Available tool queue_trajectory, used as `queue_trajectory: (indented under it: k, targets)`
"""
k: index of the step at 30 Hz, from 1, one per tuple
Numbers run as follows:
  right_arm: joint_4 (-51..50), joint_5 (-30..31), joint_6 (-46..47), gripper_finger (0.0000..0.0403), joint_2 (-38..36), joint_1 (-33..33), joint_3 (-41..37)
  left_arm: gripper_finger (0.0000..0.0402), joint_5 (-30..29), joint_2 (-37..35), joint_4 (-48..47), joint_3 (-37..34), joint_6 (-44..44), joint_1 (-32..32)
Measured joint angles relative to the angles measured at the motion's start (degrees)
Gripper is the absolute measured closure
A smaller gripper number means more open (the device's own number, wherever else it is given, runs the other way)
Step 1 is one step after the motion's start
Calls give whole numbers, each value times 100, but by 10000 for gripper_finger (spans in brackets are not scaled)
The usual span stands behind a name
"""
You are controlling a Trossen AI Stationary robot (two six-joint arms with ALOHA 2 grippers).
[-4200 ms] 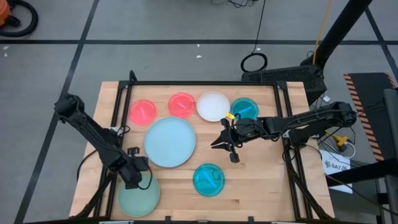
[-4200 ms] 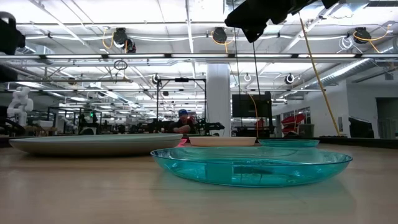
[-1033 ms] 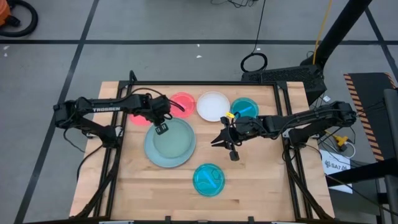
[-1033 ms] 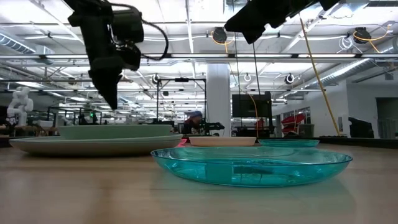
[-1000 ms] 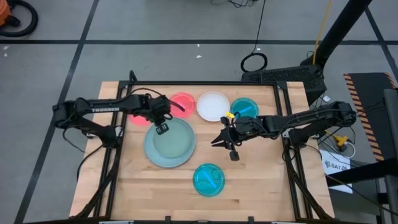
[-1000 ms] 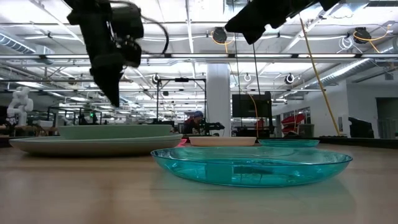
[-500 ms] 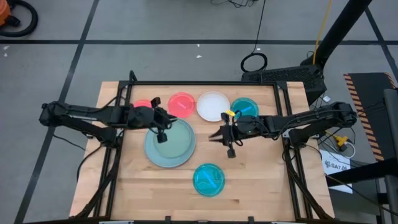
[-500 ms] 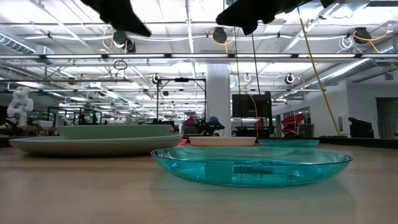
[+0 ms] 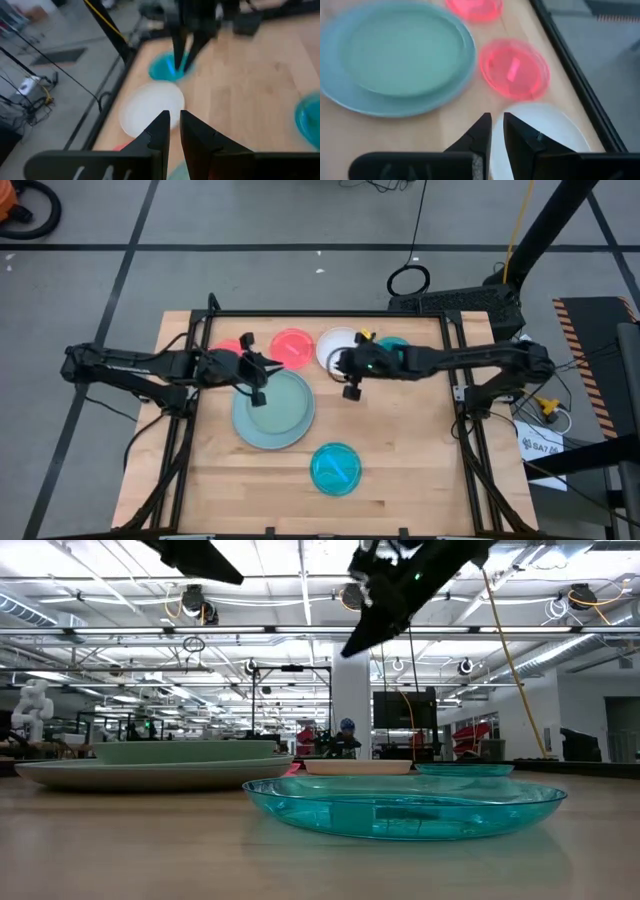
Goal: Stack plastic plates
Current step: Stack the white plate on top of the light green plate
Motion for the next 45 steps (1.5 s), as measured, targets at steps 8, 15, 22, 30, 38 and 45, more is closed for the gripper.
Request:
queue_trajectory:
  k: [8, 15, 22, 30, 38, 45]
  targets:
    - [-410, -757, -517, 360, 776, -606, 341, 350, -21, -1172, 805, -826, 194, 147]
    - [-384, -743, -940, 360, 1481, -995, 344, 350, -108, -2027, 787, -886, 344, 459]
    - [-371, -1341, -655, 325, 1883, -1134, 341, 350, -107, -2116, 440, -886, 355, 579]
    - [-398, -1492, -221, 233, 1889, -1152, 341, 350, -111, -2118, 161, -884, 375, 605]
    - [-393, -1494, -64, 219, 1892, -1125, 341, 350, -111, -2118, 131, -884, 331, 605]
    - [-295, -1334, -53, 226, 2409, -993, 344, 350, -109, -2118, 124, -884, 283, 605]
